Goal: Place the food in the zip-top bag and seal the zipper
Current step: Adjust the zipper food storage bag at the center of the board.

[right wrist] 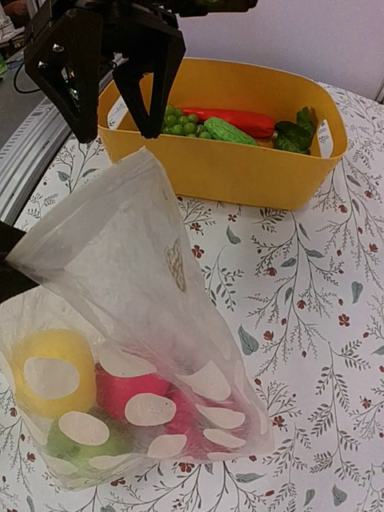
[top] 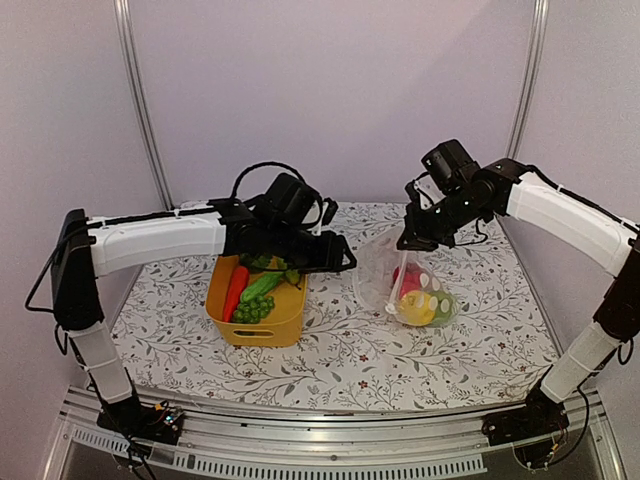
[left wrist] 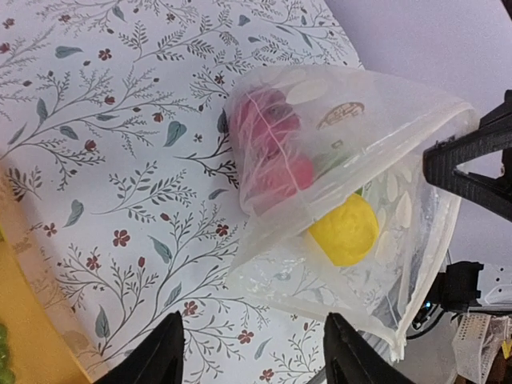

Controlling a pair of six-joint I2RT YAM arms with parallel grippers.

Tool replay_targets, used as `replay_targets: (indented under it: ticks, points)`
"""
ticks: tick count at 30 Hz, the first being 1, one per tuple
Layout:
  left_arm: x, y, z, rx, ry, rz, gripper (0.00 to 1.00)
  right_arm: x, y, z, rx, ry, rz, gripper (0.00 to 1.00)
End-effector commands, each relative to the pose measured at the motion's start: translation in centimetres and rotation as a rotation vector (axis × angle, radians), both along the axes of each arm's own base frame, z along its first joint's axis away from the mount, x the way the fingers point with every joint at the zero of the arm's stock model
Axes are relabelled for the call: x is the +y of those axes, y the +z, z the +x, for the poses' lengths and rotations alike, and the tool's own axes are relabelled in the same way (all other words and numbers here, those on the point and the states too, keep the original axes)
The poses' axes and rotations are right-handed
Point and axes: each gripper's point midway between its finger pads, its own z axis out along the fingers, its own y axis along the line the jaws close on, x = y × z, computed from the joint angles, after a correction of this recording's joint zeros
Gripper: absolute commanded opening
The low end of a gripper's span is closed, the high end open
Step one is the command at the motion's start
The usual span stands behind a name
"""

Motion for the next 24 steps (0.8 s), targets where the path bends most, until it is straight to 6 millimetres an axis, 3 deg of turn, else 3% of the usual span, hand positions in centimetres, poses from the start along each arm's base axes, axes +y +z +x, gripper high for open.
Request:
replay_targets:
  ticks: [1,13,15,18,23,24]
  points:
    - [-1.4,-2.6,-0.3,0.048,-0.003,-0.005,0.59,0.9,1.5,0.4,-0.034,0.023,0.045,0.0]
    - [-2.7,-5.6,1.5,0.07,0.071,-0.043,0.57,0.2,2.8,0.4,-0.066,-0.001,0.044,0.0]
    - [-3.1,-5.7,1.4,0.065,0.06,-0.076,0.5,0.1,2.8,0.4,-0.066,-0.006,0.049,0.0]
    - [-3.9,-5.2,1.2,0.055,0.019,-0.135,0.32,-0.1,2.8,0.3,-0.068,-0.015,0.052,0.0]
    - [-4.4,-2.4,1.1,-0.005,-0.031,-0.188,0.0,-0.6,2.2,0.1,-0.054,-0.01,0.042,0.0]
    - [-4.2,-1.6,1.2,-0.02,-0.026,-0.193,0.0,-0.6,2.0,0.0,-0.052,-0.001,0.029,0.0]
